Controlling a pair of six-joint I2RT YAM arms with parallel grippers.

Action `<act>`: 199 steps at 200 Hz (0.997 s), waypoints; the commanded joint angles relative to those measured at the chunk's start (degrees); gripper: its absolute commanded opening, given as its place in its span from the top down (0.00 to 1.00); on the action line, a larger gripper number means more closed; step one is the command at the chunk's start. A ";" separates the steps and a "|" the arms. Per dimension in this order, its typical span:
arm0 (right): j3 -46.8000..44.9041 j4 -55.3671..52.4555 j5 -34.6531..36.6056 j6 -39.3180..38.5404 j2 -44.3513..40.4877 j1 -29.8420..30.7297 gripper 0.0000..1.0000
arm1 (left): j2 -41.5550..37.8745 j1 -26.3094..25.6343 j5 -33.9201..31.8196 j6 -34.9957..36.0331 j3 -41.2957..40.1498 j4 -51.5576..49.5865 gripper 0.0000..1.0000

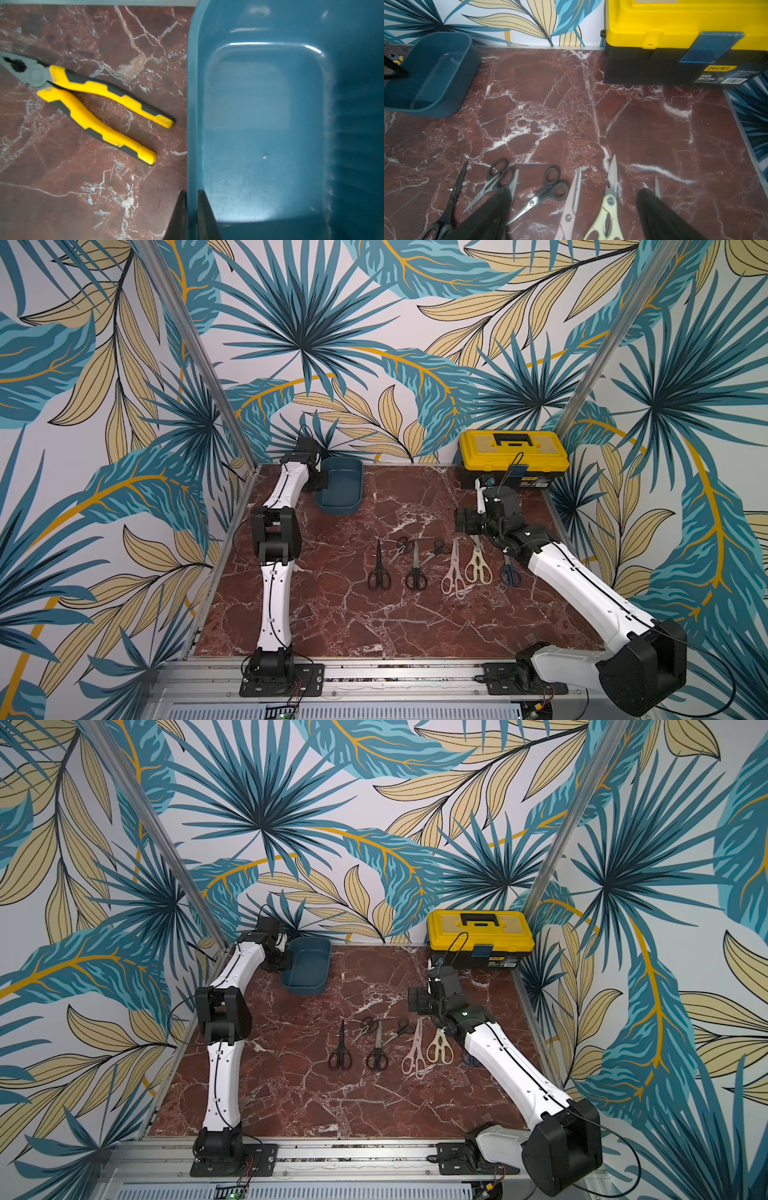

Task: Put the scissors into the storage box
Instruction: Pick up the storage box at the center of the board, then place the storage box at the center of the board.

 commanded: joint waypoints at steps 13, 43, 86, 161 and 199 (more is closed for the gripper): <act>-1.22 -0.53 0.14 -0.86 -0.39 0.30 0.00 | -9.89 -0.06 1.10 1.27 -7.05 2.28 1.00; -1.40 -0.37 -0.48 -1.10 0.09 0.34 0.00 | -20.28 -0.01 3.59 0.53 -20.11 4.96 1.00; -2.46 1.47 -1.83 -1.05 0.83 0.33 0.00 | -42.25 -1.02 3.24 -4.47 -50.56 11.99 1.00; -5.18 7.13 -6.32 -1.06 2.75 0.56 0.00 | -60.54 -5.46 3.87 -9.01 -77.50 18.11 1.00; -4.89 6.95 -6.21 -0.91 2.98 1.01 0.00 | -57.81 -5.45 2.34 -11.54 -79.53 20.16 1.00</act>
